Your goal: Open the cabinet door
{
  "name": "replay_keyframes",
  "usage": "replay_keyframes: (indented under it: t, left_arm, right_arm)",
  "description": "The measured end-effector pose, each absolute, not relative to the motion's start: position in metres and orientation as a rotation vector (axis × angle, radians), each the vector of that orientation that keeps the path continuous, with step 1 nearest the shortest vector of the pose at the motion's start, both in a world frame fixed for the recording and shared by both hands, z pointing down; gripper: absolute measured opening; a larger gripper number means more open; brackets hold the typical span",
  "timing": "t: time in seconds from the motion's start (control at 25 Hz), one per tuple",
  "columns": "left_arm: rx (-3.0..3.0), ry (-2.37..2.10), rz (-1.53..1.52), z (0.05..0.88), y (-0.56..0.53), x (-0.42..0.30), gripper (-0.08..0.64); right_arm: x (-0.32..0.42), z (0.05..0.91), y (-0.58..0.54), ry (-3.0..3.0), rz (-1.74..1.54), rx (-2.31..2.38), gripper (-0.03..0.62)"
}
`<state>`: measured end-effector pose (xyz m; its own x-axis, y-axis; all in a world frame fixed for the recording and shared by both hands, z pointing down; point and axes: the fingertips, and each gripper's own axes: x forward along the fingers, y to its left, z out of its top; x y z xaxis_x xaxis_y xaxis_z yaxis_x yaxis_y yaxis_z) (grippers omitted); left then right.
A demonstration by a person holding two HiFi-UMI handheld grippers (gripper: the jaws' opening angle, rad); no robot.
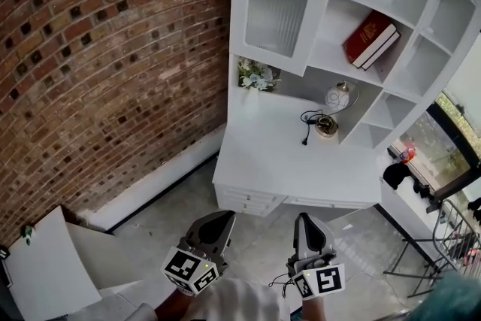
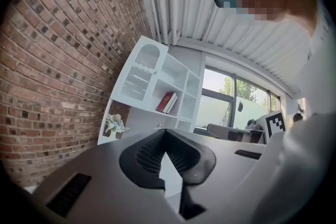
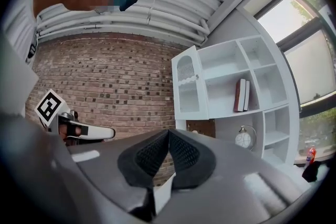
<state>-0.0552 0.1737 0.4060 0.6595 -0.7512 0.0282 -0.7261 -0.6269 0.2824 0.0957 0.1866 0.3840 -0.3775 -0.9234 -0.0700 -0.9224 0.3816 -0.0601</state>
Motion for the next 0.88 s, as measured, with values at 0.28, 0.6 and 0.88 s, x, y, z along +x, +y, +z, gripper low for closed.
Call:
replay_keyframes:
  t: [0.28,0.6,0.88]
  left_arm:
    - [2.630,-1.133,-0.132,0.406,0.126,-0.085,0.009]
    - [2.649,-1.090,-0.108,0.414,0.080,-0.118,0.009]
    - [2.636,-1.085,-0.104,0.414,0.051,-0.124,0.009]
  right_arm:
    - [0.066,0.379,0.138,2.502,0.001,-1.743,0.000]
    - [0.032,0.385,0.092,2.471,0.002,-1.768,0.000]
    - [0.024,0.387,0.061,2.489,-0.006,-1.773,0.000]
